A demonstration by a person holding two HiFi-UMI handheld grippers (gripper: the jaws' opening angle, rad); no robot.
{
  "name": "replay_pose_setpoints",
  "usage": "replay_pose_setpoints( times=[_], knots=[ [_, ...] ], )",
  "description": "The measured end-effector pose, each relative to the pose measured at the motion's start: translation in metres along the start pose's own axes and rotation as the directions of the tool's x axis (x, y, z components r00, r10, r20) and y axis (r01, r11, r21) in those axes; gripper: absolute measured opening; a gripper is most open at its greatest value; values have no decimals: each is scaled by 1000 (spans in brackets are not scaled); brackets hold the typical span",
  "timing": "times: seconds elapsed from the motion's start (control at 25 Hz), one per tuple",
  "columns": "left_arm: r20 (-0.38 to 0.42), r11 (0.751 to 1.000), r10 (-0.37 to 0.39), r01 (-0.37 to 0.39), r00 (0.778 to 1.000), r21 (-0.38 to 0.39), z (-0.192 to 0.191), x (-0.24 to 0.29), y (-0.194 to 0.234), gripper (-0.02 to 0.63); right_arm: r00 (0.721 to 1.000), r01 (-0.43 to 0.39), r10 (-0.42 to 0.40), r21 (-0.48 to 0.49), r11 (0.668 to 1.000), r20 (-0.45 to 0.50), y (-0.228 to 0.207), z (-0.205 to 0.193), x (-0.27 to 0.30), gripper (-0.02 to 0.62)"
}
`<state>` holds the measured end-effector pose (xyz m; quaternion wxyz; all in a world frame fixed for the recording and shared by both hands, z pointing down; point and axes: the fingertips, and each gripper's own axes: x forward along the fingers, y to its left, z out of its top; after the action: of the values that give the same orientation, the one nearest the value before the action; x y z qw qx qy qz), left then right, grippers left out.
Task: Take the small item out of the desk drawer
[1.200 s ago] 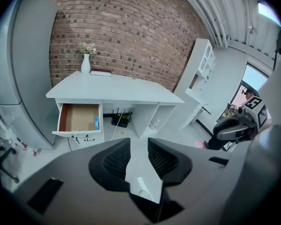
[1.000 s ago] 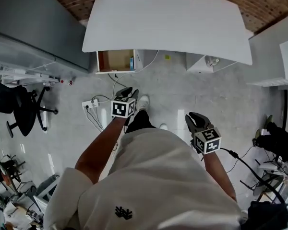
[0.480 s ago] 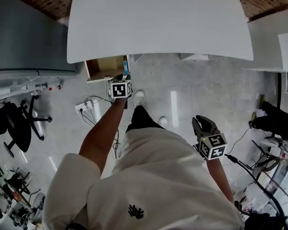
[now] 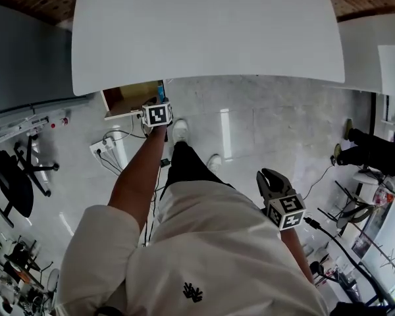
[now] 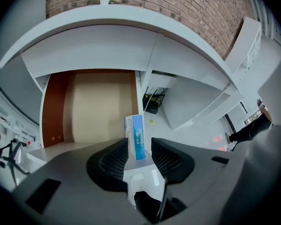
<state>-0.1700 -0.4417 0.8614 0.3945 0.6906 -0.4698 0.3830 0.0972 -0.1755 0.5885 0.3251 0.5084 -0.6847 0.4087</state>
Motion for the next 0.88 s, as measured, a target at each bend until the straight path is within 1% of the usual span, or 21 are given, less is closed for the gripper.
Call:
replay_pose_setpoints(
  times=[0.12, 0.24, 0.36, 0.52, 0.64, 0.76, 0.88],
  knots=[
    [-15, 1000, 7, -7, 1000, -3, 2, 17, 1, 161, 1000, 4, -4, 21, 1000, -8, -3, 1, 3, 80],
    [-20, 1000, 9, -10, 1000, -29, 0, 41, 4, 163, 1000, -2, 4, 77, 997, -20, -8, -3, 8, 77],
    [-25, 999, 17, -18, 1000, -40, 7, 48, 7, 163, 1000, 7, -5, 116, 993, -17, -9, 0, 4, 72],
    [-37, 999, 26, -28, 999, -47, 11, 61, 11, 161, 1000, 15, -12, 126, 992, -22, -12, 0, 5, 72],
    [-49, 998, 36, -39, 998, -53, 11, 66, 13, 126, 1000, 24, -21, 134, 991, -21, -16, -1, 7, 69],
    [-51, 997, 52, -55, 997, -47, 11, 68, 15, 112, 1000, 10, -8, 136, 991, -21, -17, -4, 9, 69],
    [-74, 997, 65, -68, 995, -40, 9, 57, 13, 97, 1000, 3, -1, 132, 991, -12, -20, -4, 8, 69]
  ],
)
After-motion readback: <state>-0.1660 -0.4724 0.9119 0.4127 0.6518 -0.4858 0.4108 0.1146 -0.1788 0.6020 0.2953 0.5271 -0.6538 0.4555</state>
